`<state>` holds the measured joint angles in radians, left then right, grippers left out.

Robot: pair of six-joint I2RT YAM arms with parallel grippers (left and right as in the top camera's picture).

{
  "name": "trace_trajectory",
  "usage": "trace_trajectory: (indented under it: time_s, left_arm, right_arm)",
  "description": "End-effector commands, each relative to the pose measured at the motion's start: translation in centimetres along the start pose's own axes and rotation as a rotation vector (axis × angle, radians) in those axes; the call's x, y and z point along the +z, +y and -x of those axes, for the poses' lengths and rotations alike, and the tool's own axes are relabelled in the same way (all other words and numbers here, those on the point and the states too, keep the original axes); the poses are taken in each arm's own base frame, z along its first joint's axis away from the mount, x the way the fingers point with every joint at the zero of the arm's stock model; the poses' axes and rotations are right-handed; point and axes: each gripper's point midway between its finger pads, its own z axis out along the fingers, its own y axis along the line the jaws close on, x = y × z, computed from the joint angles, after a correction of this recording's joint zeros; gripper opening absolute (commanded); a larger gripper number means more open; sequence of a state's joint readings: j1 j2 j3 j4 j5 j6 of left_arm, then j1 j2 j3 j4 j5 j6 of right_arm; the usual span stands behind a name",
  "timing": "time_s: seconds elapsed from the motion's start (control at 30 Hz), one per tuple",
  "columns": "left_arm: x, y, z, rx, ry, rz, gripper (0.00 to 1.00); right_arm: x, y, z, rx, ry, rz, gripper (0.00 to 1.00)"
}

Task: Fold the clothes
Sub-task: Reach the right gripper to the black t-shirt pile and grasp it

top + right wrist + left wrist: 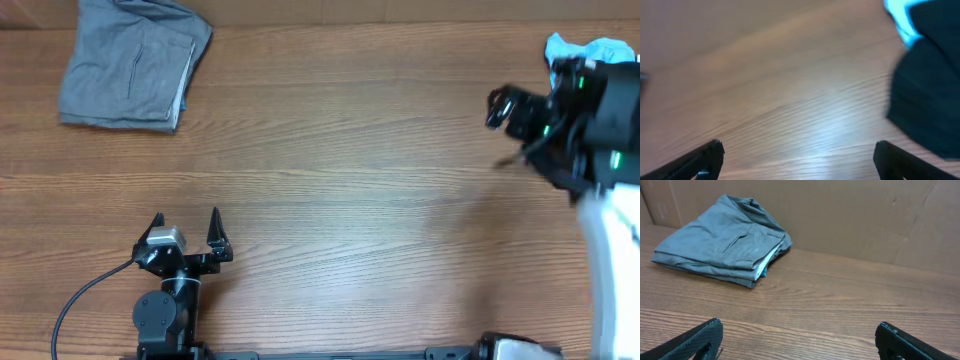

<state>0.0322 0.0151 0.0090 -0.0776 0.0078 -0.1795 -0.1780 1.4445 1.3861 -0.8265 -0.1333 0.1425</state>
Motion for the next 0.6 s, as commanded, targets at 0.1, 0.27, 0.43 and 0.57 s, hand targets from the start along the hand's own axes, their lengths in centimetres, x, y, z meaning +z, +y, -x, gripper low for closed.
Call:
trace_trajectory:
  time_s: [0.1,0.27,0.43,0.57]
  left_arm:
    - [0.0,-0.3,0.0,0.016,-0.004,-0.014,0.99]
    - [0.0,-0.3,0.0,0.017,-0.005,-0.014,1.0]
    - [0.0,-0.3,0.0,0.016,-0.004,-0.014,1.0]
    - [0.0,-0.3,0.0,0.017,-0.005,-0.014,1.0]
  right_arm:
    - [3.6,-5.7,1.7,0.036,0.071,-0.16,1.0]
    - [7.0,-10.7,0.2,0.044,0.149,-0.31,1.0]
    - [10.4,-13.9,-2.8,0.05,0.269,-0.379,1.0]
    - [12.4,-15.6,-4.8,0.027,0.342,-0.436,1.0]
